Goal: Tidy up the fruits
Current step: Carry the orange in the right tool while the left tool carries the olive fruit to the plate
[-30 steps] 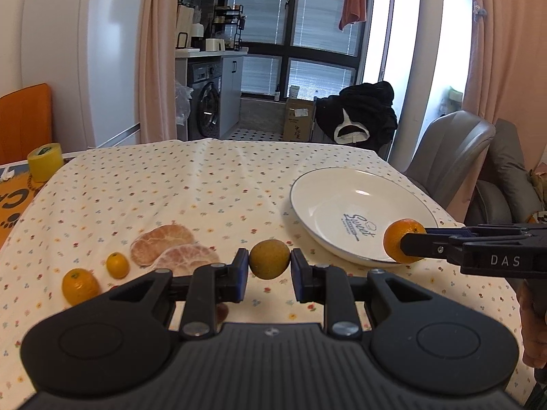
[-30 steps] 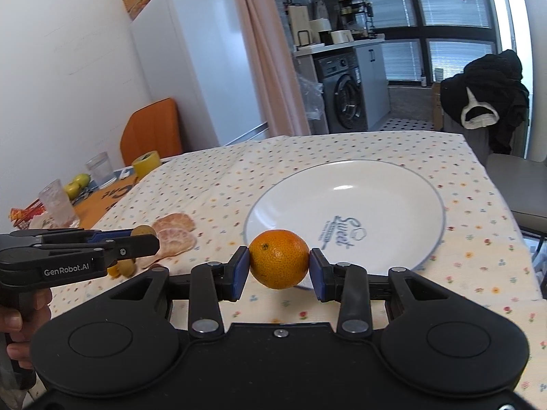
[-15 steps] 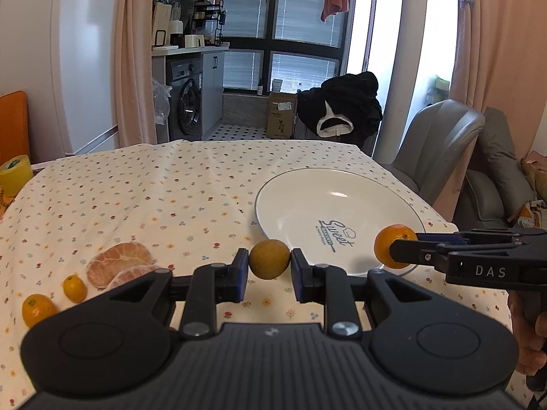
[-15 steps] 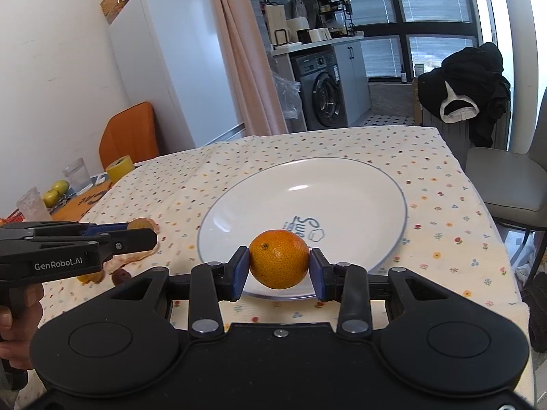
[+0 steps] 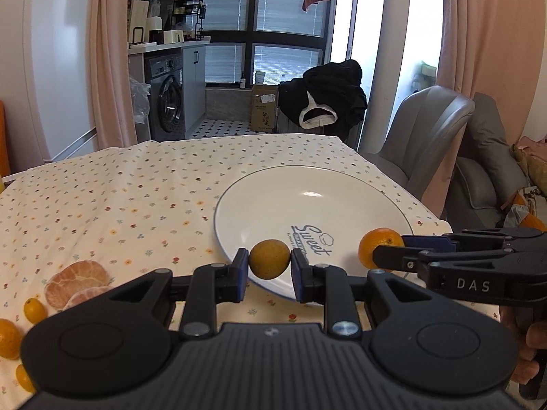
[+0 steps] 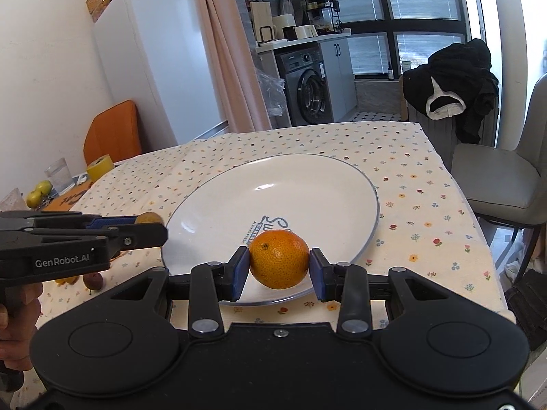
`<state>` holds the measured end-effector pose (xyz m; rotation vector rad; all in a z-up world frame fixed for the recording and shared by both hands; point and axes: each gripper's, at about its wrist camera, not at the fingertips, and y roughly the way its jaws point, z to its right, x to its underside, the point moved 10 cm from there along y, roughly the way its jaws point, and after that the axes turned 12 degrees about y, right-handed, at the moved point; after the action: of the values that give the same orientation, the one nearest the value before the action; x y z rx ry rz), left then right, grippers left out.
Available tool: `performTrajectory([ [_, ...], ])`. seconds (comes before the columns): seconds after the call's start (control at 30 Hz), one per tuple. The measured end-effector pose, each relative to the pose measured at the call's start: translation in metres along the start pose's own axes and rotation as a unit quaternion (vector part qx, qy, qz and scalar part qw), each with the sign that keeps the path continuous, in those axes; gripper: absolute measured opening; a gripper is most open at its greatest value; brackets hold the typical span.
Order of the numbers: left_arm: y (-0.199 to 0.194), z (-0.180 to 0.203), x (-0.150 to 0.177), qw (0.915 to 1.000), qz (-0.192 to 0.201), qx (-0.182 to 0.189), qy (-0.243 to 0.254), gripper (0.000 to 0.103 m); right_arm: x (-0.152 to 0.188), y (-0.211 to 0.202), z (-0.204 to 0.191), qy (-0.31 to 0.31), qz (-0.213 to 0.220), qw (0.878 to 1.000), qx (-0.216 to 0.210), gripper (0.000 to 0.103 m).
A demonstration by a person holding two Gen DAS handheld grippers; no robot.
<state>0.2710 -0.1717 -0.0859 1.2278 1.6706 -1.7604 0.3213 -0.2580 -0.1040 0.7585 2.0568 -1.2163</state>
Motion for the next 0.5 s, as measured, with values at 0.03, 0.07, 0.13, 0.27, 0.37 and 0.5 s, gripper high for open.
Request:
performTrajectory([
  [0.03,0.002,0.002,-0.001,1.0000,-0.001,0.001,0.001,0.025,0.000,0.002,0.000,-0.002,-0.002,1.000,0.000,0.036],
  [0.07,0.004,0.004,-0.002,1.0000,-0.002,0.003,0.003,0.024,0.001,0.004,0.000,-0.004,-0.004,1.000,0.000,0.036],
  [0.13,0.011,0.007,-0.003,1.0000,-0.006,0.005,0.006,0.025,0.001,0.008,0.000,-0.005,-0.007,1.000,-0.001,0.036],
  [0.27,0.024,0.012,-0.003,0.9998,-0.016,0.008,0.011,0.024,0.001,0.013,0.000,-0.008,-0.007,1.000,-0.005,0.036],
  [0.37,0.034,0.015,-0.002,0.9996,-0.023,0.010,0.015,0.025,-0.002,0.015,-0.002,-0.013,-0.007,1.000,-0.007,0.036],
  [0.5,0.045,0.018,0.001,0.9992,-0.035,0.014,0.016,0.025,-0.004,0.017,-0.003,-0.017,-0.011,1.000,-0.009,0.039],
])
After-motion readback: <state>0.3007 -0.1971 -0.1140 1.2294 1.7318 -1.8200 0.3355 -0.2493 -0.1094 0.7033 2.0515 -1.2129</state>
